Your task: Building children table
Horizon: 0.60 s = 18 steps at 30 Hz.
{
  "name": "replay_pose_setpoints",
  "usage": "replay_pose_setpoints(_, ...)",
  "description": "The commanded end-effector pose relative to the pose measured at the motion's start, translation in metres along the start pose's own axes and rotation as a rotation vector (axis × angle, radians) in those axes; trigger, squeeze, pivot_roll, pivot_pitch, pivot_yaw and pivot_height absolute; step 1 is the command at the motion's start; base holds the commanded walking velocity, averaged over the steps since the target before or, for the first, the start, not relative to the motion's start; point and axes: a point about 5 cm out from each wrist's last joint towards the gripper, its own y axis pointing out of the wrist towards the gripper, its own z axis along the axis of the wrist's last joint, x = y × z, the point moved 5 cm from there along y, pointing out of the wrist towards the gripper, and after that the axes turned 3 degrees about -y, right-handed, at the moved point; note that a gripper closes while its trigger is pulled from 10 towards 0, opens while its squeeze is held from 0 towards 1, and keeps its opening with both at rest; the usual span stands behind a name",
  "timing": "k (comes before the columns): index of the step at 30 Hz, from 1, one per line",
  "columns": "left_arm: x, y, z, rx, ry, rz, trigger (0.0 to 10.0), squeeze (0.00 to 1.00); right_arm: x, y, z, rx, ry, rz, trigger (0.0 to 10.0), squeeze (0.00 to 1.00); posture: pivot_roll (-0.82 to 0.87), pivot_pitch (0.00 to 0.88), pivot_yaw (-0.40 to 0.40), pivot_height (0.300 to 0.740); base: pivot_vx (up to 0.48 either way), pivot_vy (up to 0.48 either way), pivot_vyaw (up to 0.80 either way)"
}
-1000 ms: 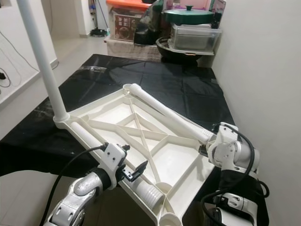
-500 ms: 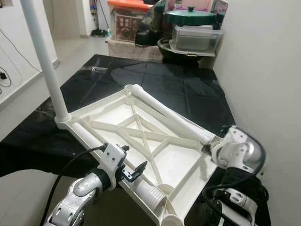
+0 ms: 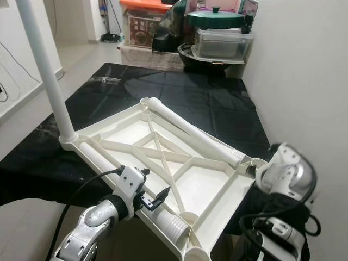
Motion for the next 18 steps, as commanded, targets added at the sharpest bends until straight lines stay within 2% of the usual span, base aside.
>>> replay_pose_setpoints(1,0.001,0.0,-0.001,-0.008,-0.013,-0.006,10.0,0.0,-0.002,0.001,-0.005,-0.021,-0.035,-0.008,10.0,0.0,0.13,0.0,-0.107,0.74,0.0,0.0,0.0)
replay_pose_setpoints(4,0.001,0.0,-0.001,-0.009,-0.013,-0.006,10.0,0.0,-0.005,0.004,-0.019,-0.063,-0.069,-0.007,10.0,0.0,0.13,0.0,-0.107,0.74,0.0,0.0,0.0)
replay_pose_setpoints(5,0.001,0.0,0.0,-0.008,-0.015,-0.006,10.0,0.0,-0.009,0.009,-0.032,-0.107,-0.092,0.003,10.0,0.0,0.12,0.0,-0.106,0.74,0.0,0.0,0.0)
replay_pose_setpoints(9,0.001,0.0,0.0,-0.006,-0.016,-0.006,10.0,0.0,-0.009,0.012,-0.039,-0.13,-0.104,0.002,10.0,0.0,0.13,0.0,-0.108,0.74,0.0,0.0,0.0)
replay_pose_setpoints(10,0.002,0.0,0.0,-0.006,-0.016,-0.006,10.0,0.0,-0.01,0.013,-0.041,-0.139,-0.112,0.001,7.7,0.0,0.13,0.0,-0.108,0.74,0.0,0.0,0.0)
replay_pose_setpoints(11,0.002,0.0,0.0,-0.006,-0.016,-0.006,10.0,0.0,-0.01,0.013,-0.041,-0.139,-0.112,0.001,7.7,0.0,0.13,0.0,-0.108,0.74,0.0,0.0,0.0)
replay_pose_setpoints(12,0.002,0.0,0.0,-0.005,-0.017,-0.005,10.0,0.0,-0.012,0.015,-0.044,-0.15,-0.132,0.012,0.0,0.0,0.13,0.0,-0.111,0.74,0.0,0.0,0.0)
replay_pose_setpoints(15,0.002,0.0,0.001,-0.005,-0.018,-0.005,10.0,0.0,-0.014,0.017,-0.045,-0.155,-0.147,0.019,0.0,0.0,0.12,0.0,-0.111,0.74,0.0,0.0,0.0)
replay_pose_setpoints(18,0.003,0.0,0.001,-0.006,-0.019,-0.005,10.0,0.0,-0.024,0.02,-0.042,-0.142,-0.193,0.038,0.0,0.0,0.12,0.0,-0.112,0.74,0.0,0.0,0.0)
